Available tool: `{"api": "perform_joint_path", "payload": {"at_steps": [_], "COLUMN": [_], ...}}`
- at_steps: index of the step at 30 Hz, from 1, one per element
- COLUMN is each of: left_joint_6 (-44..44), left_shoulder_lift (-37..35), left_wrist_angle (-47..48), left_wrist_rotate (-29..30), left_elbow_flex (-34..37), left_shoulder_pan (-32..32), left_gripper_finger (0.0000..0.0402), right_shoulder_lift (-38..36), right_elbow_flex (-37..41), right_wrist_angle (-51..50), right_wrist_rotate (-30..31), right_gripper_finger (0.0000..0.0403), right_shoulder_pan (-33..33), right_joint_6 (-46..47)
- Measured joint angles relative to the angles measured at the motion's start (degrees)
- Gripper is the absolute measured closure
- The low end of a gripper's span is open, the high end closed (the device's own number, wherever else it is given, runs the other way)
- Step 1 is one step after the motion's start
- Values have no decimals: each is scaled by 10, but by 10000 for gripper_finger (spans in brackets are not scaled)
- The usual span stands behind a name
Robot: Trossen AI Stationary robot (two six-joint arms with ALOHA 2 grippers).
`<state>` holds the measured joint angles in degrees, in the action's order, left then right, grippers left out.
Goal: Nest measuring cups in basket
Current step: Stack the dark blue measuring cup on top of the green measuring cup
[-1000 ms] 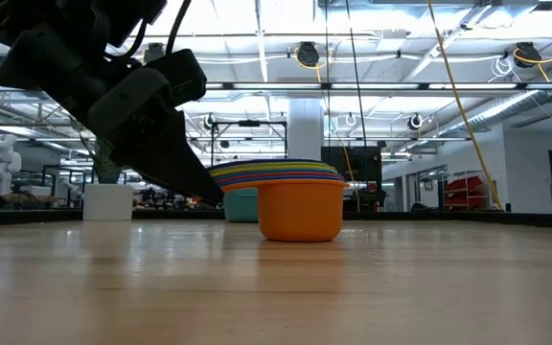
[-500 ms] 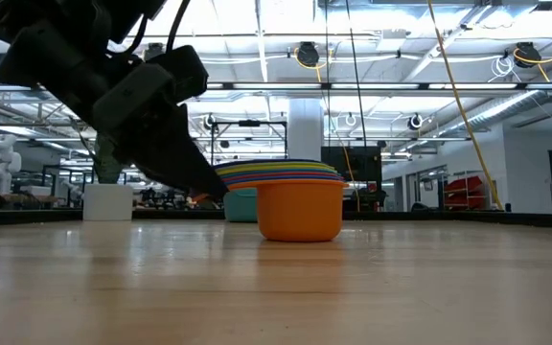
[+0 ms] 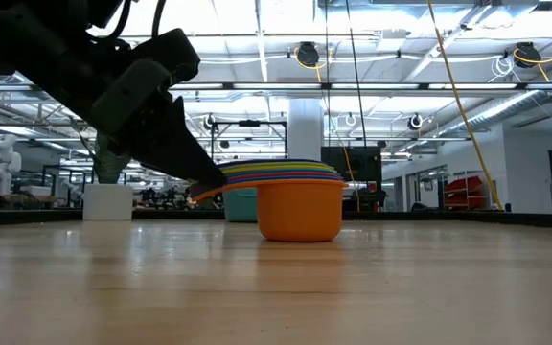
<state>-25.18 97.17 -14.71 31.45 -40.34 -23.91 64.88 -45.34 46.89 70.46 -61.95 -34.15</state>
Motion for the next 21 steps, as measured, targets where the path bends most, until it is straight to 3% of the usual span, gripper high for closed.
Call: {"api": "perform_joint_path", "payload": {"at_steps": [9,21], "left_joint_6": [5,-11], "left_shoulder_lift": [12,53], "left_wrist_angle": [-3,-39], "left_wrist_rotate": [4,11], "left_elbow_flex": [1,1], "left_shoulder_pan": [-2,2], "left_gripper_finger": [145,142], "right_shoulder_lift": [0,0], "right_elbow_flex": [0,0], "right_wrist_angle": [0,0], "right_wrist_rotate": [0,0], "right_gripper_finger": [266,266], "right_shoulder_pan": [0,0], "right_joint_6": [0,0]}}
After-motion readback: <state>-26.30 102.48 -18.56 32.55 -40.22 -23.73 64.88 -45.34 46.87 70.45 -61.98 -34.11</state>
